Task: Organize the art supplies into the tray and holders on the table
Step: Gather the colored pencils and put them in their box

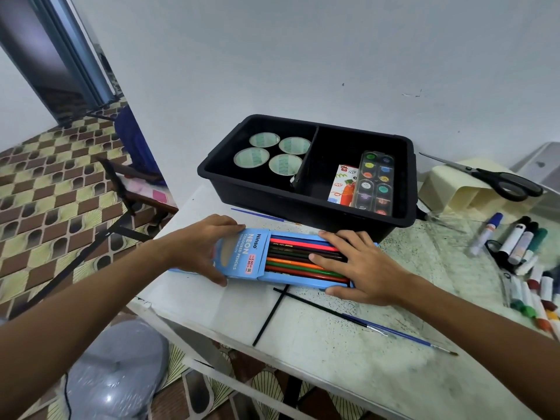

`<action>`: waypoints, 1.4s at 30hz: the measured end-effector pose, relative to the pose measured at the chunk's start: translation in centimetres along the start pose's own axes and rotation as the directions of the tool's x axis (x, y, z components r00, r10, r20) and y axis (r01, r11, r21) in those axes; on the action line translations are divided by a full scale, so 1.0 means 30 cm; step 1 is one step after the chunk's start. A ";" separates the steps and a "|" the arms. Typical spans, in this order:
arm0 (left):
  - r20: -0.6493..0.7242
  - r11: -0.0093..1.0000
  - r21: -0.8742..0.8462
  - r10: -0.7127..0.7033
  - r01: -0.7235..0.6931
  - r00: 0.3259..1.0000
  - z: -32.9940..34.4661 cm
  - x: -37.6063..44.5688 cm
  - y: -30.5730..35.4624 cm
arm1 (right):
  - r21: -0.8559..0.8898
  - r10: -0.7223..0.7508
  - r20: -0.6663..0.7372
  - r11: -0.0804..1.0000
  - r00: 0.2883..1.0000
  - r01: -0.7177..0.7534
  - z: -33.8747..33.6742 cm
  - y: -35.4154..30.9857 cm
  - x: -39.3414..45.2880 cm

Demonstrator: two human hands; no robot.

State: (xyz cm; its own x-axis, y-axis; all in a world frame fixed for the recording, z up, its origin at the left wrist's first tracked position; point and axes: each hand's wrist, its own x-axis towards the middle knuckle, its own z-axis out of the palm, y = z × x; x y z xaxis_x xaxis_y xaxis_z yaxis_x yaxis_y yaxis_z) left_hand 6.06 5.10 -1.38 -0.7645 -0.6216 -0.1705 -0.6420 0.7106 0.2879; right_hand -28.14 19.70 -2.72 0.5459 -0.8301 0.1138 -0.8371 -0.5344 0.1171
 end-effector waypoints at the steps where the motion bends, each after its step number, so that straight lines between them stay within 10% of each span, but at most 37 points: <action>1: -0.003 1.000 0.008 -0.001 0.001 1.000 0.001 0.001 0.005 | 0.002 0.005 0.004 1.000 1.000 -0.005 0.000 -0.001 0.002; 24: -0.057 0.995 -0.083 -0.059 0.054 0.997 0.030 0.060 0.045 | 0.374 0.110 0.105 0.916 0.988 -0.142 0.030 -0.069 0.242; 29: -0.082 0.987 -0.147 -0.081 0.069 0.993 0.032 0.051 0.021 | 0.541 0.295 -0.183 0.827 0.938 -0.155 0.016 -0.083 0.167; 36: -0.092 0.982 -0.172 -0.092 0.075 0.992 0.028 0.046 0.001 | 0.818 0.683 -0.005 0.423 0.730 -0.390 0.046 -0.116 0.107; 42: -0.096 0.984 -0.166 -0.076 0.060 0.992 0.029 0.036 0.002 | 0.947 0.544 0.291 -0.045 0.787 -0.319 0.028 -0.126 0.111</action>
State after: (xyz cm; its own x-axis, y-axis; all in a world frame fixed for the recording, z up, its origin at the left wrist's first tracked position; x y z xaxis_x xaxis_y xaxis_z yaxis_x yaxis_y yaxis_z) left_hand 5.16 4.74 -2.36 -0.7041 -0.7029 -0.1007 -0.6681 0.6078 0.4293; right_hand -23.20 18.82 -3.62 -0.0360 -0.9904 -0.1337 -0.1711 0.1379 -0.9756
